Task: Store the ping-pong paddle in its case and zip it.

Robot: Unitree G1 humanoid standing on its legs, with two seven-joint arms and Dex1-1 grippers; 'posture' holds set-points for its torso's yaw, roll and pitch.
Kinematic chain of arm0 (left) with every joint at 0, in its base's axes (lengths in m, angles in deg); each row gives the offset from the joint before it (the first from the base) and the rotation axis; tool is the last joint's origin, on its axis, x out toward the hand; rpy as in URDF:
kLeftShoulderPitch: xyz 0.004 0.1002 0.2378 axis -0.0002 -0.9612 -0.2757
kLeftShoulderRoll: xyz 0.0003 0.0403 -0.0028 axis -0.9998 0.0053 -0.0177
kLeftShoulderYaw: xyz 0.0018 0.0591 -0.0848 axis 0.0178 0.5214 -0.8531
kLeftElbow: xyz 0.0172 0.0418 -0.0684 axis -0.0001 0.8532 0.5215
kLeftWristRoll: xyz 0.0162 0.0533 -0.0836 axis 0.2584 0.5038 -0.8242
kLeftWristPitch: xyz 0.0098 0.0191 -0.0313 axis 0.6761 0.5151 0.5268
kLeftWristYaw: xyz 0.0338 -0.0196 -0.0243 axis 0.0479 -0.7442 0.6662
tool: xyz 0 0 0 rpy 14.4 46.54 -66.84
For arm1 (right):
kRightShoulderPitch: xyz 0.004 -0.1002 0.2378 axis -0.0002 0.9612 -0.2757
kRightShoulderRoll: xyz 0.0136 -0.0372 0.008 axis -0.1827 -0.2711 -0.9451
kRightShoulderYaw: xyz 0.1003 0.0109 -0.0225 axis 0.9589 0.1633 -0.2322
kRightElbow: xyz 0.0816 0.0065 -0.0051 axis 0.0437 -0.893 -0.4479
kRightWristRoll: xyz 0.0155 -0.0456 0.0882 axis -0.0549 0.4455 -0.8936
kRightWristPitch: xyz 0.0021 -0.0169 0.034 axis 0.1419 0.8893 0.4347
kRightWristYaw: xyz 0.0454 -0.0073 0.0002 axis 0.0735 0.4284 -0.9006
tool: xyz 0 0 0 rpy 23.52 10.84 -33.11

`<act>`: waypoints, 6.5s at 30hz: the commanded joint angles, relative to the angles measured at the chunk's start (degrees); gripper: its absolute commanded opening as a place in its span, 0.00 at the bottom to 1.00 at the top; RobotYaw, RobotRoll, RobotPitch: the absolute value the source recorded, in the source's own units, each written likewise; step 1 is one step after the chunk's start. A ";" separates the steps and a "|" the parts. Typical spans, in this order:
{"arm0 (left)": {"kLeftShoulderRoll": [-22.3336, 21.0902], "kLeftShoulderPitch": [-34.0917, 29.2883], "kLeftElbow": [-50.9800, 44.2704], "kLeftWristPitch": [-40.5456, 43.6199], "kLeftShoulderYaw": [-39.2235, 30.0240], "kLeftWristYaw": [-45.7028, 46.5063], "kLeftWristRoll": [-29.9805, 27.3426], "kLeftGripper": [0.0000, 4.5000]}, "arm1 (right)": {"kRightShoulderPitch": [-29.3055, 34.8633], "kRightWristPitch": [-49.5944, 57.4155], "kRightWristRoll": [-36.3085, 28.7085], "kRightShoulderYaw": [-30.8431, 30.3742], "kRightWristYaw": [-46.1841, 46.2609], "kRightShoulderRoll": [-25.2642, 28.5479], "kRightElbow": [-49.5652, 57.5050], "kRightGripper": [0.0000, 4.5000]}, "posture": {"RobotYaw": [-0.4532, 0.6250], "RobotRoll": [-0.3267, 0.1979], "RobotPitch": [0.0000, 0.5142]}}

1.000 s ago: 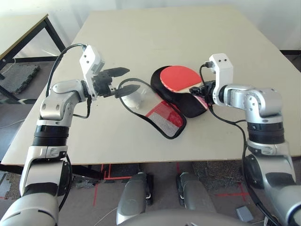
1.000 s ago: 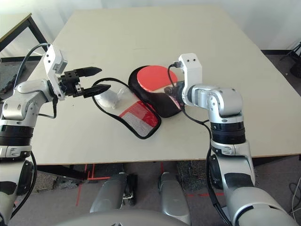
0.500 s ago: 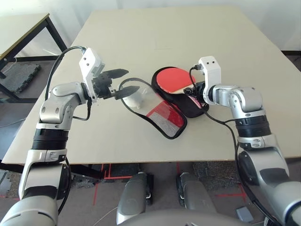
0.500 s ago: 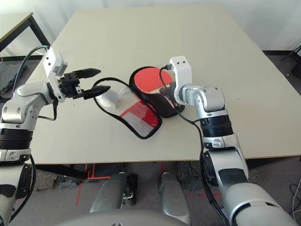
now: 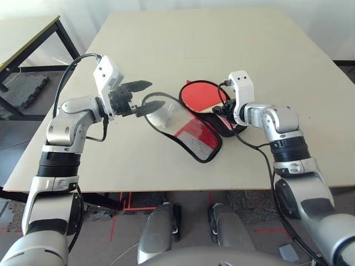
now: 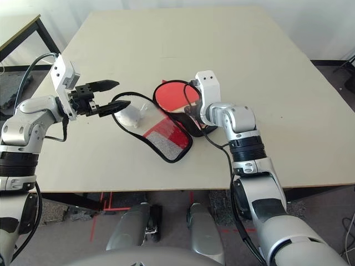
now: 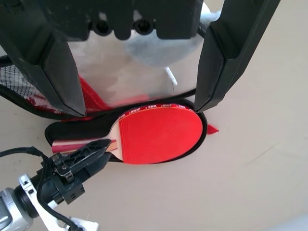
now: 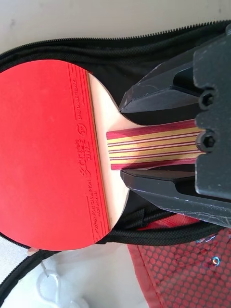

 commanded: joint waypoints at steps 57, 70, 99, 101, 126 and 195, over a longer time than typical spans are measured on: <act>-0.10 0.59 0.32 1.67 11.67 -10.93 4.81 1.00 | 11.85 -34.64 -5.76 12.12 -35.47 28.21 -2.95 0.99 | 0.43 0.62 0.20; 22.97 21.71 33.47 -26.17 12.23 2.43 14.88 1.00 | 13.67 -26.77 -8.21 11.54 -35.84 27.16 -0.76 0.99 | 0.40 0.62 0.21; 10.65 4.85 14.05 -15.20 8.62 -6.56 11.20 1.00 | 16.13 -22.00 -12.77 11.66 -32.97 17.27 -10.35 0.99 | 0.45 0.62 0.22; 9.23 3.72 12.50 -13.97 8.17 -6.55 10.70 1.00 | 15.99 -22.31 -12.53 11.37 -32.84 16.64 -10.80 0.99 | 0.46 0.62 0.21; 8.30 0.27 7.90 -10.86 7.40 -4.26 9.89 1.00 | 13.49 -19.52 -11.76 9.86 -31.16 11.52 -13.54 0.53 | 0.46 0.62 0.22; 8.14 4.00 16.55 -16.75 9.83 -6.21 11.68 1.00 | 51.96 -4.14 -25.37 17.67 -46.05 42.59 15.53 0.06 | 0.40 0.62 0.21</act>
